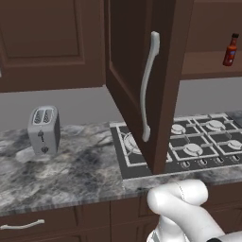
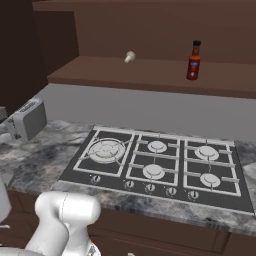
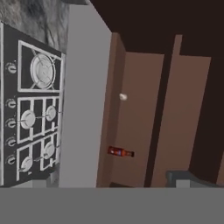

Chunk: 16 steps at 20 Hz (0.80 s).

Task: Pick the chicken drumstick from the plate and place it on the cutting board. Then pick the condiment bottle from the cabinet and place it next to the cutting board.

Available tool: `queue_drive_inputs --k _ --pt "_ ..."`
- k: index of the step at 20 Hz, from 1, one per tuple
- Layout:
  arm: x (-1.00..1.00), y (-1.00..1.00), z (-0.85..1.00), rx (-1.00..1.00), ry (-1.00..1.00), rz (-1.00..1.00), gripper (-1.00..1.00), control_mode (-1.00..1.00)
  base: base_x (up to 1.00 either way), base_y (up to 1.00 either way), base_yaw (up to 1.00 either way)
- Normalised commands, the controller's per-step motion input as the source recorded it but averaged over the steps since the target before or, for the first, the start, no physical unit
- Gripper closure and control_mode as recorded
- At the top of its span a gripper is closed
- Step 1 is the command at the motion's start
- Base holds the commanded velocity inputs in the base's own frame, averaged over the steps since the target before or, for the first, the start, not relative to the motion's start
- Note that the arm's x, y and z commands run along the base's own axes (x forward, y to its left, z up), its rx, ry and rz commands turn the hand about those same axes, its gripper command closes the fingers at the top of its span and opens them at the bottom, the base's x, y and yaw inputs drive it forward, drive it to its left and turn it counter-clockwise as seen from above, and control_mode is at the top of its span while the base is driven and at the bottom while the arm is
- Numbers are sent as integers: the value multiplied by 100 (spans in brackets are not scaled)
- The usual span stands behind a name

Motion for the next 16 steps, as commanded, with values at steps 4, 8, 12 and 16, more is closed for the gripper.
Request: queue_drive_inputs --k 4,8,12,16 --pt "0 0 0 16 0 0 -100 -100 0 0 0" --pt "3 0 -6 28 0 0 -100 -100 0 0 0" --pt "1 0 -12 36 0 -4 -100 -100 0 0 0" --pt "8 1 -15 37 0 -7 -100 -100 0 0 0"
